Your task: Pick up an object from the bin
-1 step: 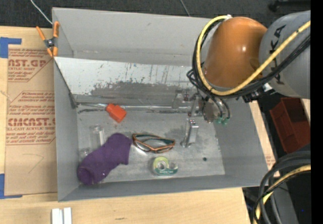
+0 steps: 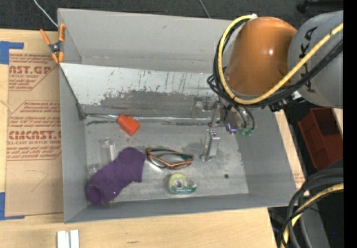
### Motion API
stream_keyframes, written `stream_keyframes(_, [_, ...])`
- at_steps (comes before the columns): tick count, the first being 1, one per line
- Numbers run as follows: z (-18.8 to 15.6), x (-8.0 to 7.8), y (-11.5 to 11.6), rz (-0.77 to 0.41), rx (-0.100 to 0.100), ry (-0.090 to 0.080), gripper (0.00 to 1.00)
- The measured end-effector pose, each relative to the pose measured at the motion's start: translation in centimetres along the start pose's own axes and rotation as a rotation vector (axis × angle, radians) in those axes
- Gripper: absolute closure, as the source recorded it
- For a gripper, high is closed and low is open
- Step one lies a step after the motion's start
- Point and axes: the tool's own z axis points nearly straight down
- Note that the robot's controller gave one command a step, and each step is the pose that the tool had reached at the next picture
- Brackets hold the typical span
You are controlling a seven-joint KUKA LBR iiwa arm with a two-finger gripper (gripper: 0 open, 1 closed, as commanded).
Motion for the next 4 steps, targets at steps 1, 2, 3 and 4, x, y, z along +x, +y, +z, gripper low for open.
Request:
stream_keyframes(1, [15.6,-2.6,3.0,0.047,-0.001,0.007,0.00])
stream_keyframes(2, [6.5,-2.2,3.0,-0.080,-0.001,-0.002,0.00])
stream_keyframes(3, [15.7,-2.6,3.1,0.047,-0.002,0.006,0.00])
stream_keyframes(4, [15.4,-2.0,3.3,-0.212,-0.001,-0.009,0.00])
